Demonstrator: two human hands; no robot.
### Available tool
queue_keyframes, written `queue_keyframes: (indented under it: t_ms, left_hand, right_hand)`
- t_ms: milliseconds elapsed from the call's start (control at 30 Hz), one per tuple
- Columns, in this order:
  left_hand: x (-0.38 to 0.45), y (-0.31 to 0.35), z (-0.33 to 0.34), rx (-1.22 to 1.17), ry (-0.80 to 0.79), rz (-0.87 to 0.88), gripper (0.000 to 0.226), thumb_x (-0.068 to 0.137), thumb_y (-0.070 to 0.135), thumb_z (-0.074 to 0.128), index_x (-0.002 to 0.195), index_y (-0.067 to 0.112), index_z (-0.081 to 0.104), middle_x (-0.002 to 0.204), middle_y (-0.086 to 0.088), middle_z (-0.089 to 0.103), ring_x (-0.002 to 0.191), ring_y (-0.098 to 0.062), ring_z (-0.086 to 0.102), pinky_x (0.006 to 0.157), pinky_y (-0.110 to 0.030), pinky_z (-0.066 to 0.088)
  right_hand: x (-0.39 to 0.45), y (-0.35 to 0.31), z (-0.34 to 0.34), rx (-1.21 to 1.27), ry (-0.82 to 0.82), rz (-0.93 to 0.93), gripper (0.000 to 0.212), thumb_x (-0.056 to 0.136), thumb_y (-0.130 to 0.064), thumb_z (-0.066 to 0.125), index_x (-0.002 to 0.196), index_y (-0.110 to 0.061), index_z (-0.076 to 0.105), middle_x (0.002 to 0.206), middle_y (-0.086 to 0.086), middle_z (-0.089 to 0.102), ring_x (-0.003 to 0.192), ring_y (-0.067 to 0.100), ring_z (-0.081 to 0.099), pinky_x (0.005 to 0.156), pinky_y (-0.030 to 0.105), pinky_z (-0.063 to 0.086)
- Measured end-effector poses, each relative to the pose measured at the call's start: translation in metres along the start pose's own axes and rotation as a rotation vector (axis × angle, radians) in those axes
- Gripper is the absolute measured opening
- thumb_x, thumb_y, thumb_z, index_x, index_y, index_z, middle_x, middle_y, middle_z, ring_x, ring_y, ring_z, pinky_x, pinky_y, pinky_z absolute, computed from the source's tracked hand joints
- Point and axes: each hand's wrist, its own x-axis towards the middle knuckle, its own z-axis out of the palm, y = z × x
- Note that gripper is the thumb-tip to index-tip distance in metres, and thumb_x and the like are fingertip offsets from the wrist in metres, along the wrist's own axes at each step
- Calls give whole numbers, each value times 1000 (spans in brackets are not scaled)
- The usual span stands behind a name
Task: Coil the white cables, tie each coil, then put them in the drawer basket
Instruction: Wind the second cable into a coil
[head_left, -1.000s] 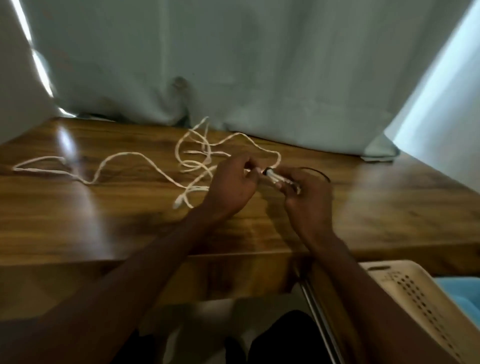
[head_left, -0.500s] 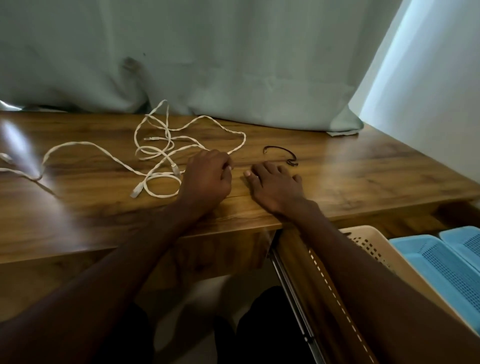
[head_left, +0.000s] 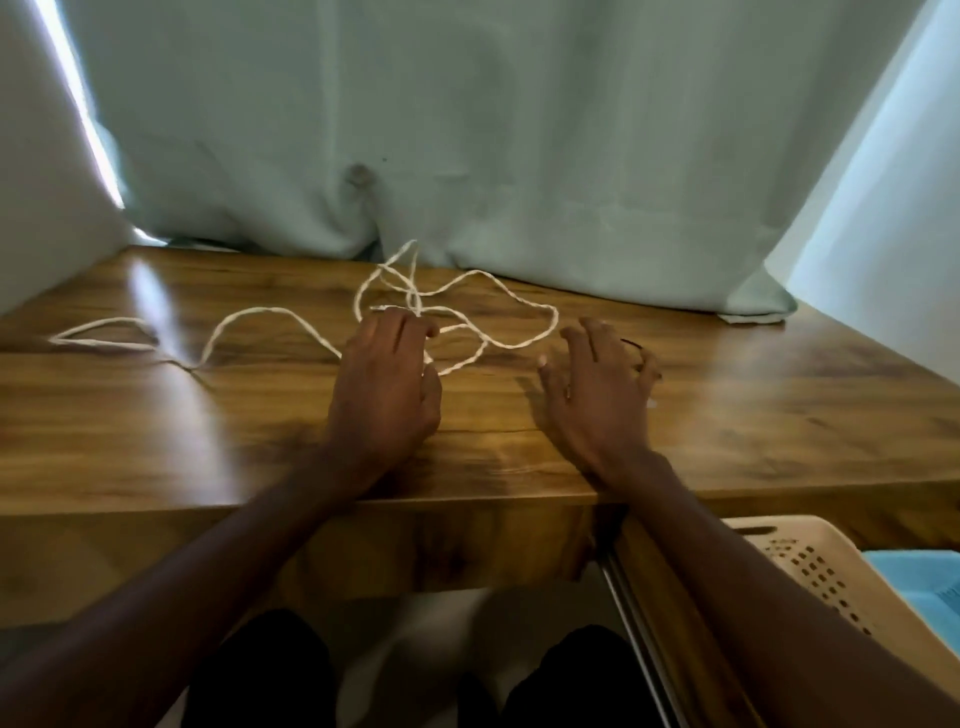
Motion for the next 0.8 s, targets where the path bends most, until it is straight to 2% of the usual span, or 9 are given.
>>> queue_keyframes:
  t_ms: [100, 167, 267, 367, 500, 600, 667, 733, 800]
  left_hand:
    - [-3, -36, -11, 212, -130, -160, 63, 78, 41, 73, 130, 13, 51, 124, -12, 54, 111, -34, 51, 90, -48, 45]
    - [-3, -59, -12, 245, -177, -257, 69, 76, 50, 74, 129, 13, 51, 123, -13, 55, 113, -36, 52, 90, -48, 48]
    - [5, -83, -12, 162, -191, -364, 54, 81, 46, 71, 121, 13, 56, 117, -13, 60, 109, -35, 56, 89, -48, 51]
    - [16, -104, -9, 108, -262, -374, 29, 88, 37, 64, 107, 16, 61, 106, -10, 64, 104, -32, 59, 86, -47, 51]
    - [27, -131, 4, 39, -269, -380, 22, 86, 19, 63, 107, 16, 61, 106, -6, 62, 101, -27, 59, 86, -45, 50]
    - [40, -140, 11, -63, -81, -381, 6, 94, 25, 62, 97, 20, 63, 95, 0, 62, 89, -20, 59, 77, -39, 48]
    - [51, -145, 15, -183, 62, -438, 25, 104, 32, 55, 87, 19, 69, 81, -1, 65, 76, -17, 61, 69, -36, 48]
    - [63, -142, 14, -484, 94, -632, 49, 109, 40, 45, 82, 13, 75, 68, -9, 68, 62, -16, 63, 60, -29, 49]
    - [71, -138, 11, -649, 79, -738, 65, 109, 50, 38, 79, 6, 75, 64, -13, 68, 54, -15, 61, 54, -24, 46]
  right_hand:
    - [20, -33, 9, 195, 128, -77, 37, 100, -42, 47, 129, -23, 61, 135, 0, 60, 128, 24, 54, 111, 57, 34]
    - [39, -61, 21, 394, 71, -135, 35, 98, -43, 51, 118, -21, 68, 119, 2, 69, 115, 25, 61, 99, 44, 45]
    - [67, -106, 43, 504, -142, -234, 41, 91, -58, 54, 100, -23, 75, 99, 0, 73, 96, 19, 64, 82, 36, 48]
    - [92, -140, 62, 493, -210, -301, 29, 88, -45, 65, 78, -21, 78, 70, -3, 71, 65, 3, 61, 63, 28, 42]
    - [130, -163, 74, 1097, -359, -35, 24, 96, -32, 72, 86, -11, 80, 66, -3, 70, 53, 3, 57, 55, 25, 42]
    - [148, -168, 89, 1615, -595, 165, 38, 97, -40, 68, 105, -4, 77, 73, 9, 64, 49, 10, 41, 64, 33, 40]
    - [150, -168, 105, 1764, -623, 218, 44, 101, -42, 61, 108, -1, 75, 71, 9, 62, 48, 10, 39, 64, 35, 36]
    - [148, -169, 115, 1641, -498, 138, 41, 106, -35, 53, 101, -1, 76, 66, 12, 62, 48, 13, 42, 56, 32, 33]
    - [145, -170, 118, 1264, -294, -106, 38, 108, -30, 50, 90, -7, 74, 65, 11, 64, 54, 18, 53, 57, 36, 43]
